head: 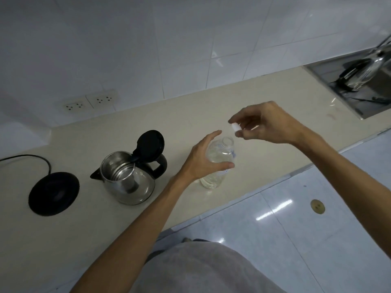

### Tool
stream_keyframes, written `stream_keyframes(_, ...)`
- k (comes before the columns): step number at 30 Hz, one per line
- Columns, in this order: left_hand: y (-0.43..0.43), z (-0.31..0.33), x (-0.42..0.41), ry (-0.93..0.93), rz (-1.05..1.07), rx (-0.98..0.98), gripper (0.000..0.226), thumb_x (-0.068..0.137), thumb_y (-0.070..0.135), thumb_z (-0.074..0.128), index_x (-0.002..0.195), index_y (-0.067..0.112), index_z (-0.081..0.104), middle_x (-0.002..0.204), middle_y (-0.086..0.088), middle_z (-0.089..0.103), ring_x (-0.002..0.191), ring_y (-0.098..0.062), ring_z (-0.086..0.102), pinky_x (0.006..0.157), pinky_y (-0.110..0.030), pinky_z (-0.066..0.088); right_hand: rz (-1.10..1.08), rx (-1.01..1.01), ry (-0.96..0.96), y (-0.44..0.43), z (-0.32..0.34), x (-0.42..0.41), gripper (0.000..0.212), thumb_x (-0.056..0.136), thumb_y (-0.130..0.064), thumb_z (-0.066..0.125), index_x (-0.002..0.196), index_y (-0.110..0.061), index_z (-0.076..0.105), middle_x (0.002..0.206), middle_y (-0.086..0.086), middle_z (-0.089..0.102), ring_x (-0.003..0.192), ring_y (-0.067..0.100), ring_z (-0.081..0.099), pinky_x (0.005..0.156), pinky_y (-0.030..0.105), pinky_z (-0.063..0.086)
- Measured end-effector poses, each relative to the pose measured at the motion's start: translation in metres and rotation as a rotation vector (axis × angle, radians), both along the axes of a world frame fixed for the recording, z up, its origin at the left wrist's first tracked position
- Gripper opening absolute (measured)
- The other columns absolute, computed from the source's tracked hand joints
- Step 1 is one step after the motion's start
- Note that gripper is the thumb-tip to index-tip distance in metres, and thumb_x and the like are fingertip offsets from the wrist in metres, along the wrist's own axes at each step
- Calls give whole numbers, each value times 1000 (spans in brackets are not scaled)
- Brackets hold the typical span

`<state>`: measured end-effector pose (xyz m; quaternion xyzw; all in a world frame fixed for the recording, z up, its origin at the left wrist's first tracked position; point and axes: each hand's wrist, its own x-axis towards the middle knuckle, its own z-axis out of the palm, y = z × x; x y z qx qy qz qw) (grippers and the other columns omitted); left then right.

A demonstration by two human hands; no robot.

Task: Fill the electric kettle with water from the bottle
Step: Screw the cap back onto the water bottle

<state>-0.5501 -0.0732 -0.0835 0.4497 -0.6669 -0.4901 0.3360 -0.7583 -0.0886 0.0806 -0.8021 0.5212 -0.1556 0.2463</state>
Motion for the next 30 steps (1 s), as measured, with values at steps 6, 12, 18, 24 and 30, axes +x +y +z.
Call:
stream_keyframes(6,1,5,-4,33,19,20,80,65,48,93,135,23,63,115,12,72,107,-6,68,91,-21,51,305,-5,324,-5,-1,26,34,80,-7,78,113,-16,76,100,5,73,78,14,69,76,35,59)
stream_keyframes(12,3,7,-4,25,36,29,77,59,58,86,126,26,65,113,11,73,105,-9,67,89,-21,52,399,-2,371,-6,-2,31,37,77,1,77,109,-17,76,104,3,71,81,18,68,75,38,58)
stream_keyframes(18,2,5,-3,14,40,41,73,68,38,96,133,24,65,117,11,74,107,-4,67,89,-13,47,389,-110,495,-4,-5,35,17,85,-21,73,96,-9,73,79,7,62,67,25,61,63,43,54)
stream_keyframes(24,2,4,-4,25,50,64,72,71,30,97,135,26,64,117,14,73,107,8,64,89,-6,46,355,-170,652,5,-6,40,41,97,-48,58,102,-7,58,81,5,52,70,36,63,59,41,47)
stream_keyframes(30,4,5,-7,39,80,61,75,70,34,97,137,27,64,122,11,72,116,-4,65,93,-10,46,365,-170,666,10,-1,45,39,99,-41,58,102,-3,64,84,13,60,71,39,64,59,41,48)
